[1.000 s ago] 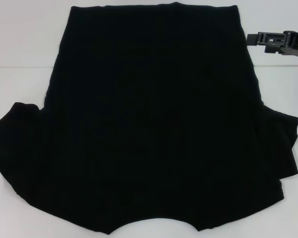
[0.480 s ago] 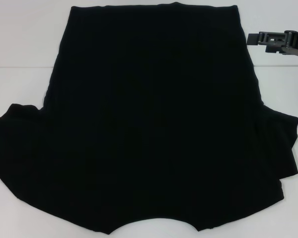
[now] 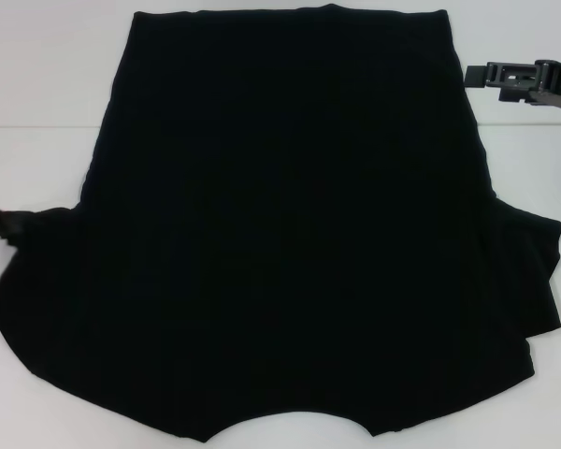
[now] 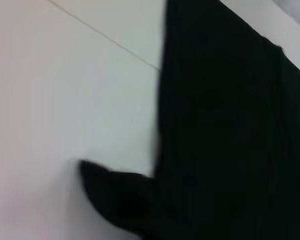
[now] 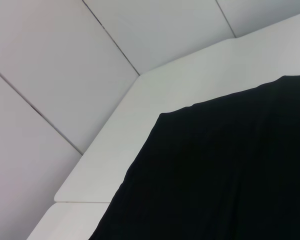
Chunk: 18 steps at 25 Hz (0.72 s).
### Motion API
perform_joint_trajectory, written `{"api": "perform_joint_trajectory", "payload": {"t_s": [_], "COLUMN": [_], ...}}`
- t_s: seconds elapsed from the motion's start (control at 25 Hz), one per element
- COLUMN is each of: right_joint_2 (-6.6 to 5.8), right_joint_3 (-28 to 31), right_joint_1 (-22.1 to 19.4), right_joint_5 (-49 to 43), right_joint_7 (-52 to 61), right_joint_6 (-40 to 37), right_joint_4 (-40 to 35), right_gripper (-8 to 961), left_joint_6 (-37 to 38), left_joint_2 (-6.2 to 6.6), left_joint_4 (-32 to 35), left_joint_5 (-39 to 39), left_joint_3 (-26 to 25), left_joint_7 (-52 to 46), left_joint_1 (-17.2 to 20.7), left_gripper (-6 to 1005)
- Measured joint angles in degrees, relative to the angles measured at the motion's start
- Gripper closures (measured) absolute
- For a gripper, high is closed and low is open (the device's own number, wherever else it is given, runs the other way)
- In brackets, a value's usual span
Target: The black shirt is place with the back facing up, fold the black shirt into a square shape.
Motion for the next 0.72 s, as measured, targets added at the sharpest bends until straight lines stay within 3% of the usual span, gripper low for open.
{"api": "perform_joint_trajectory", "payload": {"t_s": [0.32, 0.72], "right_joint_2": [0.0, 0.0], "right_joint_3": [0.0, 0.0], "right_joint_1": [0.0, 0.0], "right_joint_5": [0.0, 0.0], "right_joint_7": [-0.1, 0.2], "right_joint_6": [0.0, 0.0], "right_joint_4": [0.1, 0.1], "right_gripper": [9, 9], "left_joint_6": [0.0, -0.4], "left_joint_2": [-0.9, -3.93], "left_joint_4": [-0.9, -0.9], "left_joint_5": [0.3, 0.0], "left_joint_3": [5.8, 13.2], "left_joint_7": [-0.6, -0.1], "left_joint_1": [-3.9, -6.3], "left_gripper": [992, 978]}}
